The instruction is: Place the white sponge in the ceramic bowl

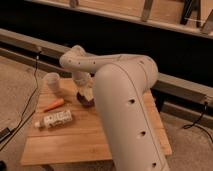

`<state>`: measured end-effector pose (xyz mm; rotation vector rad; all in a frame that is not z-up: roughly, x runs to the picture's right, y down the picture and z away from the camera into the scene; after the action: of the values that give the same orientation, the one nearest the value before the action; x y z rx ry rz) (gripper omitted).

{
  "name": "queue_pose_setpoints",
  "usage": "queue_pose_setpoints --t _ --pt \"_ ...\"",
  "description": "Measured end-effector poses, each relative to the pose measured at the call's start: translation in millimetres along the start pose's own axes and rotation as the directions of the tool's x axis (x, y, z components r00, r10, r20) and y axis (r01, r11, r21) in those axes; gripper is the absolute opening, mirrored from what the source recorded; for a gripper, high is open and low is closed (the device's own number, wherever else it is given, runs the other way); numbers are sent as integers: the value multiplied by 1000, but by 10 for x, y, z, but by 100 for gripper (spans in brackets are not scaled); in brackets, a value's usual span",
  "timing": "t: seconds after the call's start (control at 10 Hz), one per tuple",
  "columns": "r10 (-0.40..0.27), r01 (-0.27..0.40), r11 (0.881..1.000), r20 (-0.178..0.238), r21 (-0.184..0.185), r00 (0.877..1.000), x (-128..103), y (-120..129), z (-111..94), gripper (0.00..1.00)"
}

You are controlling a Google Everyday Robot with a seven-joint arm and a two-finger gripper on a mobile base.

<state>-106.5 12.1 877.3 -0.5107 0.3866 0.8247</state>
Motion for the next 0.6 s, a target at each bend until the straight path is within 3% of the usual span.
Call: queue_pose_setpoints --t 0.2,0.6 --pt "24 -24 1000 -11 3 1000 -32 -66 98 9" --pt "48 -49 999 -26 -2 998 -83 -98 182 52"
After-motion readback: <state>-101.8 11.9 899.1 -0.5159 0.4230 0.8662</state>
